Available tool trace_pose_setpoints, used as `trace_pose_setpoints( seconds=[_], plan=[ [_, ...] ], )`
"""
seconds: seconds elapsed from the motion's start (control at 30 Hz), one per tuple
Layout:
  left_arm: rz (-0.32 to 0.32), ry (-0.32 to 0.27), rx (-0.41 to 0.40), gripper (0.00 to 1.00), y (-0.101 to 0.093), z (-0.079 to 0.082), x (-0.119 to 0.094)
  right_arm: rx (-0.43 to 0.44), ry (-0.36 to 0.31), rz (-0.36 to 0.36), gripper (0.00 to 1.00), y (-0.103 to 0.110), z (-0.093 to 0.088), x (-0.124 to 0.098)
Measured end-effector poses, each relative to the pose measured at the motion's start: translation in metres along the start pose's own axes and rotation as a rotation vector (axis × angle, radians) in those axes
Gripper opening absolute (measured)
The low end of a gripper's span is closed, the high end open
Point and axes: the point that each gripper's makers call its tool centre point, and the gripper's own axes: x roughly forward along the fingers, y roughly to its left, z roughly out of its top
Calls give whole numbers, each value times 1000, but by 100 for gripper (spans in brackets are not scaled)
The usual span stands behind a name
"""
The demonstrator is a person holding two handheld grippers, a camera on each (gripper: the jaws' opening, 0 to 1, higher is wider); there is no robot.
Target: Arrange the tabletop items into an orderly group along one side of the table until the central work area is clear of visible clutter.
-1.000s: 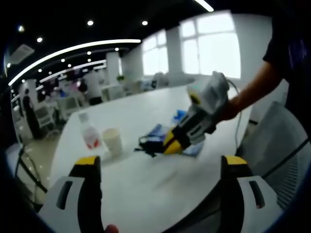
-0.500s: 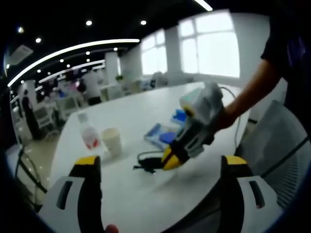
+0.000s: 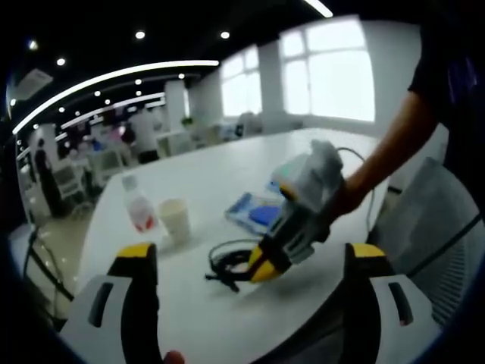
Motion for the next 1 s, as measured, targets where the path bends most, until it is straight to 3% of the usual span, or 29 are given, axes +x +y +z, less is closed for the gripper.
trace_pose_setpoints(
  seconds=[0.5, 0.67, 1.0],
  plan=[
    [9, -3, -15, 100, 2, 0, 0, 23, 62, 57, 6, 10, -13, 19],
    [13, -1, -17, 99, 3, -1, -1, -5, 81, 56, 7, 13, -17, 22],
    [18, -3, -21, 99, 3, 0, -1, -32, 51, 50, 9, 12, -9, 19]
  ],
)
